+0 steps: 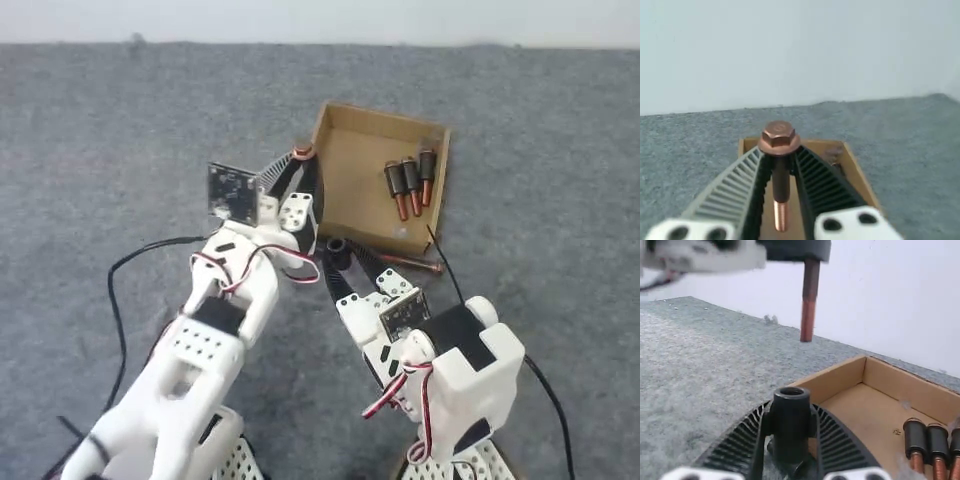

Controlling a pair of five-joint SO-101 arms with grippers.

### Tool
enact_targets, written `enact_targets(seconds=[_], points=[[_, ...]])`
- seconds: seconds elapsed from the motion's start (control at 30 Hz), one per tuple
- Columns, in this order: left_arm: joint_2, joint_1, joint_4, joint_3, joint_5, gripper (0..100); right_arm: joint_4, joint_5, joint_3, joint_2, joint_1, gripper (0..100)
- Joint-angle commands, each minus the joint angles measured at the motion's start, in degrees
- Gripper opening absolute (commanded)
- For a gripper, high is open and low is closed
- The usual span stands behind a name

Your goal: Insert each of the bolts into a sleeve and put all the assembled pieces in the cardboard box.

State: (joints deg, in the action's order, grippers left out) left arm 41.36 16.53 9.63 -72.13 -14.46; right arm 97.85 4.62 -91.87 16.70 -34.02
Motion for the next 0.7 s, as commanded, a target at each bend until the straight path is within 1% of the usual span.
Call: enact_targets(seconds=[0.0,0.07,0.2,0.4,0.67], points=[[12.8,0.4,-10.5,0.7,-6.4,1,1.8,0.7,0.9,-0.3,0.0,0.7],[16.8,1.0,-14.7,0.7,-9.6,1,1.9,0.7,0.9,-0.3,-0.1,0.7],[19.3,3.3,-18.8,0.4,-10.1,1,2.1,0.6,0.4,-0.3,-0.5,0.7],[19.3,6.4,-19.0,-2.4,-10.0,1,2.1,0.6,0.4,-0.4,-0.4,0.7],[19.3,6.4,-19.0,-5.0,-9.9,1,2.1,0.5,0.4,-0.4,-0.2,0.7]])
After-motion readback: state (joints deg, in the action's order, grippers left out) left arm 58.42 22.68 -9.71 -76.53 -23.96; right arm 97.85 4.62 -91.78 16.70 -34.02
